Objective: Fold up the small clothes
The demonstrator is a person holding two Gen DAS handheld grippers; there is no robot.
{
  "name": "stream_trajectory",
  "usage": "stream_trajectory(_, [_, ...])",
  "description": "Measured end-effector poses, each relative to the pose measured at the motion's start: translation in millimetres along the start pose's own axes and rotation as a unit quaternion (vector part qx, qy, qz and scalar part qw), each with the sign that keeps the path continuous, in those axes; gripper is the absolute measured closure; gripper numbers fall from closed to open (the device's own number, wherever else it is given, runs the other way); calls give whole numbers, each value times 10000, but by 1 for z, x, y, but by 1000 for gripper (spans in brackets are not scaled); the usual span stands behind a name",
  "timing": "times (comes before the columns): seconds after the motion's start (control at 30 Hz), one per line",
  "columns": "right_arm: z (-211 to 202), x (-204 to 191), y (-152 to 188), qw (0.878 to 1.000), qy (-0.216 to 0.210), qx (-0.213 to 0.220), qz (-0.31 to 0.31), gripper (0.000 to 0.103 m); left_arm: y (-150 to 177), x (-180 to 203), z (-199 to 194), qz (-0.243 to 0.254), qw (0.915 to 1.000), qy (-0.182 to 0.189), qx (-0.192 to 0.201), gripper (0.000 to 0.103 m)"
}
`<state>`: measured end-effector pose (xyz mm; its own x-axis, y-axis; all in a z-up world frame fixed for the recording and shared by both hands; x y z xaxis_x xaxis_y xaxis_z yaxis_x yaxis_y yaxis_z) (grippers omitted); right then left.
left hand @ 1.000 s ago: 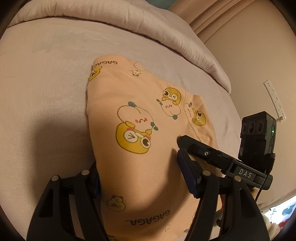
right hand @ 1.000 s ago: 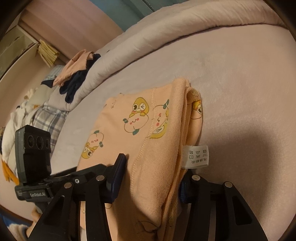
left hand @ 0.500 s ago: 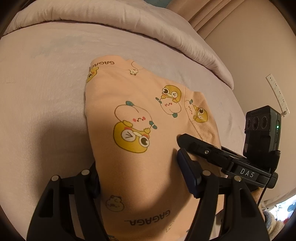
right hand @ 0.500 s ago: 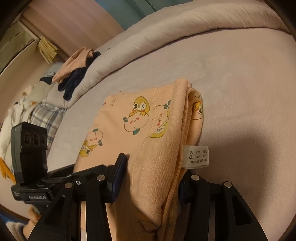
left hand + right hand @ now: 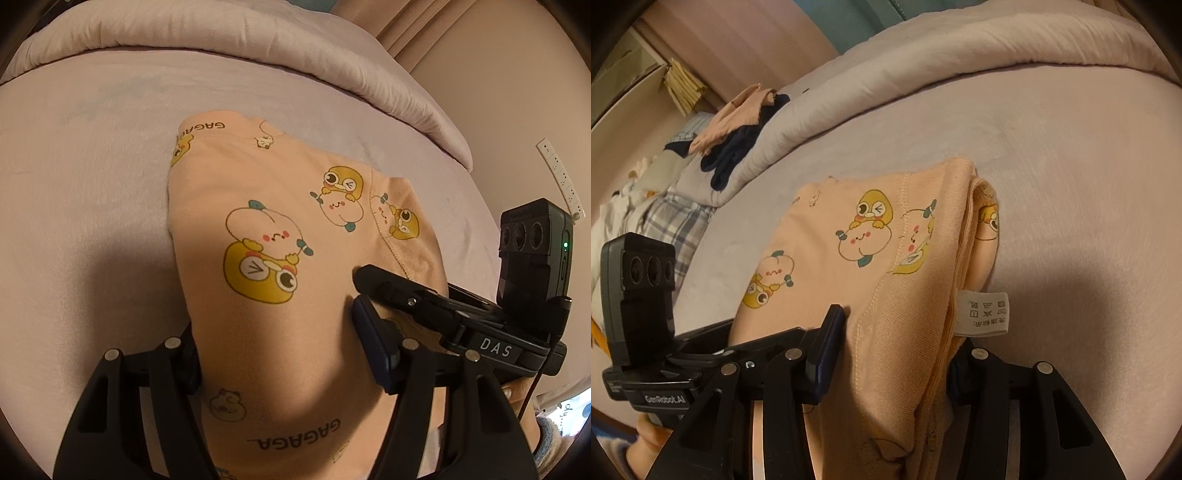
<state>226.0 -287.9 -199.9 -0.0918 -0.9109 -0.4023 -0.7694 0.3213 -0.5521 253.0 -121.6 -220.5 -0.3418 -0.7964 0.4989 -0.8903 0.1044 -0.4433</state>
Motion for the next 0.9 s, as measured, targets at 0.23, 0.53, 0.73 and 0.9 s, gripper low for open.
stream_trajectory(0.23, [0, -1, 0, 9999, 115, -31, -97, 56, 0, 0, 1, 15, 10000, -88, -24, 39])
stream_trajectory(0.53, [2, -4, 1, 9986, 417, -53, -320, 58, 1, -2, 2, 96, 9995, -301, -35, 43])
stream_trajectory(0.73, [3, -4, 0, 9977, 516, -62, -428, 60, 2, -5, 2, 113, 9994, -336, -45, 44])
stream_trajectory(0.9, [2, -6, 0, 9971, 575, -57, -497, 63, 0, -6, 3, 138, 9992, -366, -61, 45])
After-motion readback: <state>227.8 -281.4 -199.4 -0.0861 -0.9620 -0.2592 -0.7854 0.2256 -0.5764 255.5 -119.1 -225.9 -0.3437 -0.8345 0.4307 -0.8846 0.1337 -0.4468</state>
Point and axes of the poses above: each gripper's, at about its wrist camera, not at the fingertips, and z roughly the way its jaws point, x to its right, y to its underside, the point moved 10 cm from there along z, roughly the way its jaws point, and after that the axes turned 4 degrees about y, right-handed, at the moved point
